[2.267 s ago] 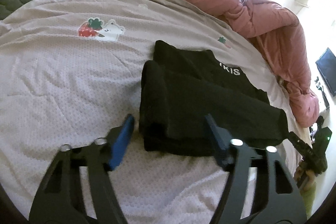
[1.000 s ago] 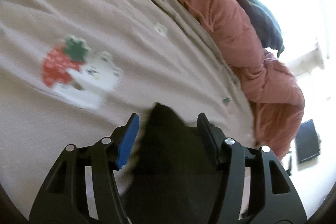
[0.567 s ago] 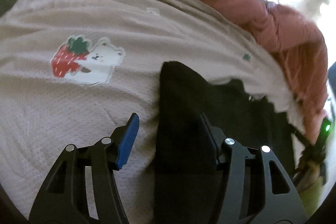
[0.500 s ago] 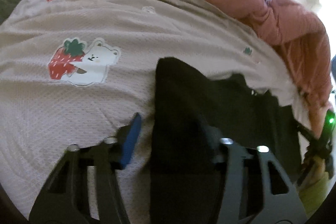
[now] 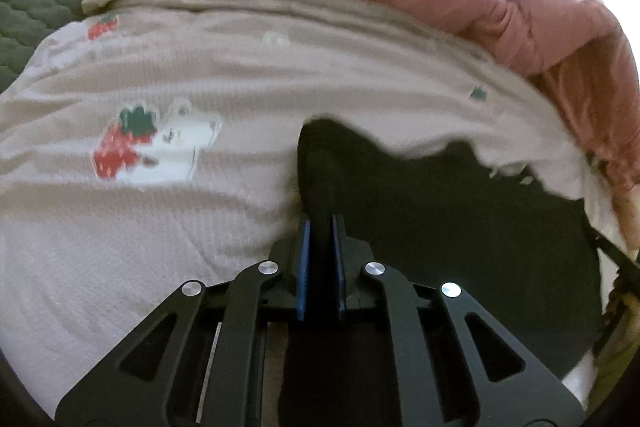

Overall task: Fold small clothes
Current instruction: 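Lower the hem onto the shirt and open both tools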

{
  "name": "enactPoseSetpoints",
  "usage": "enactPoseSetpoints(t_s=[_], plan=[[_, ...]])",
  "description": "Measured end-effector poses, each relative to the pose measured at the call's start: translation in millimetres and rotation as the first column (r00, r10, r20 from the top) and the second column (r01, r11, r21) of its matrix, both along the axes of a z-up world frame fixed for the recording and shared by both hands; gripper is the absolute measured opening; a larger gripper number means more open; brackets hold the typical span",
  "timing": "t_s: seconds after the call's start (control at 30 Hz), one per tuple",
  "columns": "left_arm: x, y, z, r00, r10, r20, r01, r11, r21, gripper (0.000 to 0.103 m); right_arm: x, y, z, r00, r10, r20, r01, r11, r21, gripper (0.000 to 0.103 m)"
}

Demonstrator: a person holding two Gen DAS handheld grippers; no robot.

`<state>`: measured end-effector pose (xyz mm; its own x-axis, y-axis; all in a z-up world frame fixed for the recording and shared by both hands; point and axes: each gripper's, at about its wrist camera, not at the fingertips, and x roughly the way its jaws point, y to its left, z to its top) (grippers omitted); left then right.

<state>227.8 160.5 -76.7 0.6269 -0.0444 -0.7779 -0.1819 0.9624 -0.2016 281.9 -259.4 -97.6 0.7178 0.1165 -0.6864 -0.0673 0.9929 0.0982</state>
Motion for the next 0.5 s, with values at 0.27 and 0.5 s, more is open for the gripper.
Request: enactPoseSetpoints(t_s=[0.27,0.5], plan=[[-16.7,-1.1,3.1,1.0,0.015,0.005,-0.015,1.0,0.014,0.012,-18.5,0.6,4.9,0.998,-0.063,0.005,0.063,0.997,-0.05,0.042],[-41.8,-13.8,21.7,0.999,0.006,0.051,-0.009,0.999,0.04,0.034,-84.8,19.8,30.5,0.988,0.018,0.154,-0.012,0.999,-0.037,0.053]])
